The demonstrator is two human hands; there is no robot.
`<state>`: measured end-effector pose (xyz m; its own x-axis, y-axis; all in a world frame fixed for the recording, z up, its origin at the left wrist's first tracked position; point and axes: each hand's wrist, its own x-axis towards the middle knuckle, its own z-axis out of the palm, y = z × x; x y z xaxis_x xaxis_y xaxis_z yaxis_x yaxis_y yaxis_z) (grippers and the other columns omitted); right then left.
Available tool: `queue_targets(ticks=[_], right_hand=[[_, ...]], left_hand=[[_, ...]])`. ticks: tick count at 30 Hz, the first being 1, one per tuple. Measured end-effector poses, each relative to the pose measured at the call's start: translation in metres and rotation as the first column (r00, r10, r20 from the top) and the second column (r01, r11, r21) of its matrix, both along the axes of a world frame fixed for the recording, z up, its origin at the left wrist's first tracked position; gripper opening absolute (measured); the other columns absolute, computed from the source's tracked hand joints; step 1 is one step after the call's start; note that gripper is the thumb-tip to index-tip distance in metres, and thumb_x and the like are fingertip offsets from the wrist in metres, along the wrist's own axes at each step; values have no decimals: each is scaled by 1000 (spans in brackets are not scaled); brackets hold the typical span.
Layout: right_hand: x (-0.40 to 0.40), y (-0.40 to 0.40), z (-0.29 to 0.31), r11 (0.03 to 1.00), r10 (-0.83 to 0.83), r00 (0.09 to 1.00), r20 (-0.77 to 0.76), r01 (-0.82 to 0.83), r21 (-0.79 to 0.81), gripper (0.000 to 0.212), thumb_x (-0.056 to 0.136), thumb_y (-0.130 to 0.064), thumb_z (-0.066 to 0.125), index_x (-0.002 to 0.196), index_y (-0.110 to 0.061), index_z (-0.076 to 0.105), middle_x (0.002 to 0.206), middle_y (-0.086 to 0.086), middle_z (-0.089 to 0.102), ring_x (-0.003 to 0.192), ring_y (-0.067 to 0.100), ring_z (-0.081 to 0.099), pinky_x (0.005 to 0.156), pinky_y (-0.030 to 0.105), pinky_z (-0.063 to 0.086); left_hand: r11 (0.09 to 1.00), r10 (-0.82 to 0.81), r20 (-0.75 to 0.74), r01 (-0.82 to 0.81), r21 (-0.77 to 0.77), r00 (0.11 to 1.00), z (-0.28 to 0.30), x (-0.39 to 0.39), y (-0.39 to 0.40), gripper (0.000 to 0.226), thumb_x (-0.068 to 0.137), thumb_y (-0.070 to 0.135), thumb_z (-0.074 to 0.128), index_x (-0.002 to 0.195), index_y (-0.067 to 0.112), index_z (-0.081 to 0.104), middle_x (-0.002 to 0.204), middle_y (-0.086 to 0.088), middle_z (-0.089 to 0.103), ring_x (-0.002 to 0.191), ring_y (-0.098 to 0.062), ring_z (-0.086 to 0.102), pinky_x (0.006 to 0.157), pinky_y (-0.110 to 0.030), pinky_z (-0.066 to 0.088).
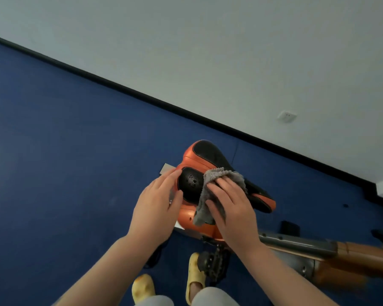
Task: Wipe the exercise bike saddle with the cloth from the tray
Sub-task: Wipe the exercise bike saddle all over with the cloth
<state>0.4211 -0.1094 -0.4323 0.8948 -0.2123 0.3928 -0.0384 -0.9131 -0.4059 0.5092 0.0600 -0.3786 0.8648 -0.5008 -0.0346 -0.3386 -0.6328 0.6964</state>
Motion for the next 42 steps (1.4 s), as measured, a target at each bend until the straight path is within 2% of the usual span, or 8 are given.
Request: queue_targets(ticks=[6,10,13,17,21,26,29,42], right_hand=[[6,-2,-7,997,62,996,66,-65,38,33,91,-18,64,123,-10,64,134,5,59,130,19,50,107,40,42],[-9,-26,-13,998,60,991,117,-62,10,29,89,-15,67,117,-8,66,131,4,59,126,19,54,101,42,48],[5,-10,-8,999,44,992,122,-47,22,27,93,-18,62,118,-7,67,130,5,60,127,19,53,105,37,44],[12,-14,-9,986,165,979,116,-160,-53,28,93,-15,63,118,-6,66,132,4,58,128,18,52,107,36,43],[-4,-27,-12,995,93,989,117,-88,-44,27,93,-16,63,118,-6,66,131,6,60,126,19,55,101,40,48],[31,0,0,986,159,982,98,-153,-64,30,97,-21,56,124,-9,63,134,4,58,131,17,50,110,34,39],[22,-15,-1,975,213,976,46,-209,-79,32,97,-23,56,126,-10,61,136,2,55,133,15,47,110,35,40],[9,-6,-1,992,108,991,83,-102,-72,31,94,-23,62,121,-10,65,132,2,59,127,15,53,103,37,47]], left_hand=[[998,53,-16,-54,-17,998,-13,1,-9,45,93,27,47,136,34,39,143,19,40,129,-6,40,105,-35,38],[996,71,-16,-72,-46,997,-20,-2,-11,43,94,28,45,137,35,39,143,23,38,129,1,35,104,-26,34],[991,107,-13,-108,-78,994,-23,-7,-16,42,95,28,44,136,33,38,137,28,33,125,9,28,101,-19,28],[989,115,-22,-117,-93,993,-28,-11,-21,47,94,27,47,138,34,33,138,29,28,125,11,22,96,-8,20],[992,103,-25,-104,-71,994,-28,-11,-17,49,93,26,48,139,35,31,142,27,27,127,10,21,103,-17,22],[989,105,-25,-107,-105,994,-28,-11,-17,50,93,24,50,139,35,31,140,31,25,127,12,22,98,-7,21],[990,85,-48,-90,-109,995,-26,-9,-16,50,93,24,51,138,35,32,139,29,29,127,9,24,100,-12,22],[987,72,-83,-83,-137,994,-28,-8,-7,51,94,21,48,139,37,29,141,21,38,130,2,34,102,-20,34]])
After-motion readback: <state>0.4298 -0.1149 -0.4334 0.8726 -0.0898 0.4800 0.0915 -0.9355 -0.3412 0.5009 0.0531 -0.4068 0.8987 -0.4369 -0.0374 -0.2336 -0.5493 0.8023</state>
